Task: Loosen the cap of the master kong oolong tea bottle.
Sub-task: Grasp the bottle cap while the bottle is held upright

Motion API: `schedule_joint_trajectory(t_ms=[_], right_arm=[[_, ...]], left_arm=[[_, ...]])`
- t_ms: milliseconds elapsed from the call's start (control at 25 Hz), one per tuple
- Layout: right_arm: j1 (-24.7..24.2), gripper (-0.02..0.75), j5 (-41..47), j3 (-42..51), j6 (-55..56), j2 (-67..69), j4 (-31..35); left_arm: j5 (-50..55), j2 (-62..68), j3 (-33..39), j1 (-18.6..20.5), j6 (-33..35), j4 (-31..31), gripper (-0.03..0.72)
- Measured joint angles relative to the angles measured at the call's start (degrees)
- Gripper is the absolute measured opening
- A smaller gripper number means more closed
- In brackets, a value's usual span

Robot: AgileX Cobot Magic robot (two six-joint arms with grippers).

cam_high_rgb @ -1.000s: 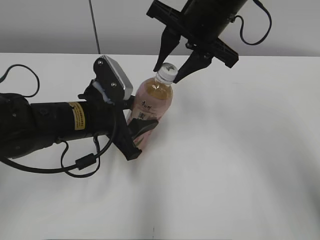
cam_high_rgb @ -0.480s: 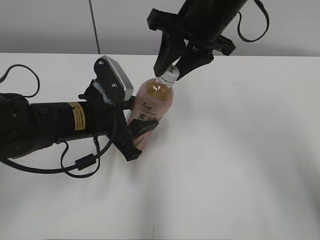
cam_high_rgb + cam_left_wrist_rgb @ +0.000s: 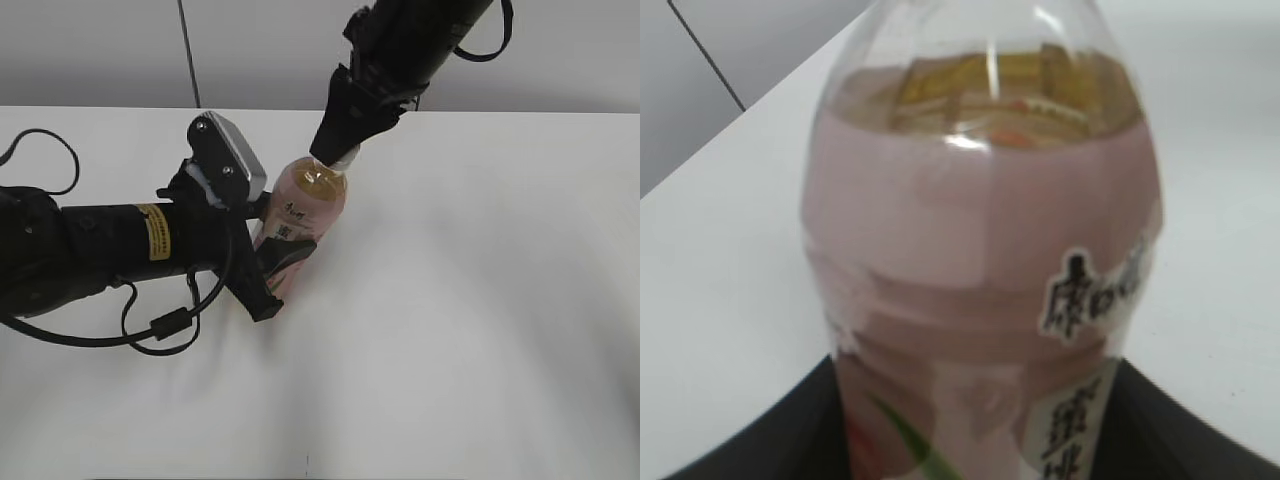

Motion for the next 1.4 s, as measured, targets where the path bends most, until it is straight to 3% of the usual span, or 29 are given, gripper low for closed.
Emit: schedule_joint_trajectory(t_ms=[560, 880, 1400], right_arm=[[0.1, 0.277, -2.6, 0.0, -49.4, 0.0, -0.1], [2.8, 0.277, -0.9, -0.3, -72.7, -0.3, -0.9], [3.8, 0.275, -1.3, -0.2, -87.3, -1.7, -4.0]], left_arm=[[-0.1, 0.0, 0.0, 0.2, -0.6, -1.6, 0.378], [-1.2, 0.0, 0.0, 0.3, -0.3, -1.2, 0.378], [-2.6, 0.1, 0.0, 0.3, -0.2, -0.9, 0.378]])
